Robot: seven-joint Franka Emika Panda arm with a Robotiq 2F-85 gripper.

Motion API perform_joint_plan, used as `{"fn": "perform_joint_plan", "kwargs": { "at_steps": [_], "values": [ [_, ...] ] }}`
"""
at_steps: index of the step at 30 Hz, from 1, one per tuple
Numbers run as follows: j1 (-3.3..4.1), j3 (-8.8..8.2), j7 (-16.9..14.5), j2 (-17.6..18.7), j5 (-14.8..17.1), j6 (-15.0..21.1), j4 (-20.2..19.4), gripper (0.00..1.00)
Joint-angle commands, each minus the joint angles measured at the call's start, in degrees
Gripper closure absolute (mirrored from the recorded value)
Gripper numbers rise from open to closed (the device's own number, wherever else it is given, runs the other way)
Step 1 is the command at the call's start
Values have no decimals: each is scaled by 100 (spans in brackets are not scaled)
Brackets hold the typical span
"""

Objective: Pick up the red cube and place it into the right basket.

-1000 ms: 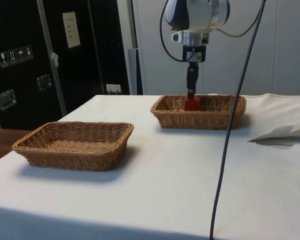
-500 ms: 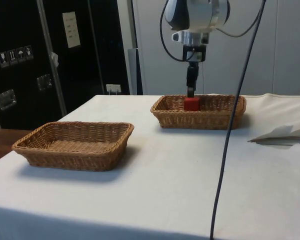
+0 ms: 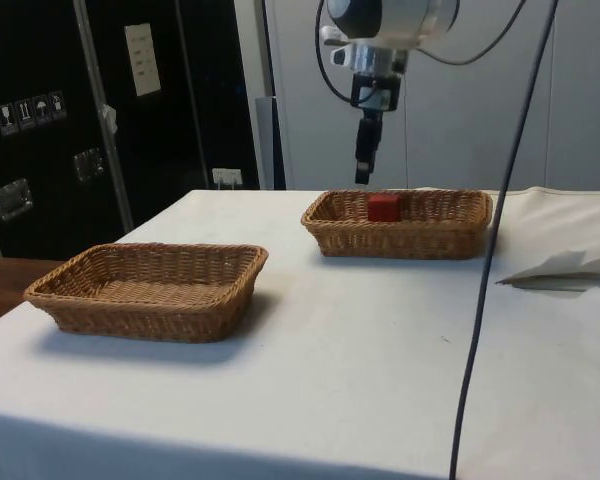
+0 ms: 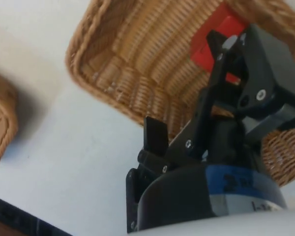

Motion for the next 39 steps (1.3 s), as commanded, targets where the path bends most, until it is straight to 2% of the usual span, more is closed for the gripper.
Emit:
{"fn": "perform_joint_plan", "kwargs": {
  "at_steps": [1,6,7,8,16,17,18,21,25,26,28,30,32,34,35,39],
  "values": [
    [97,11,275,-74,-212,115,-52,0],
    [63,212,636,-361,-533,166,-138,0],
    [0,212,470,-390,-413,34,-97,0],
    [57,246,705,-407,-590,183,-149,0],
    [29,550,1169,-619,-951,338,-195,0],
    [0,550,1043,-670,-837,229,-195,0],
    [23,579,1203,-625,-968,355,-195,0],
    [23,722,1346,-630,-1008,418,-160,0],
    [23,877,1473,-636,-1014,447,-103,0],
    [0,900,1352,-688,-894,384,-109,0],
    [23,1008,1581,-636,-1014,453,-46,0],
    [23,1043,1610,-636,-1014,458,-34,0],
    [11,1152,1702,-619,-991,441,23,0],
    [0,1197,1639,-682,-894,390,17,0],
    [11,1203,1759,-607,-968,424,52,0],
    [17,1301,1919,-573,-934,407,115,0]
  ]
}}
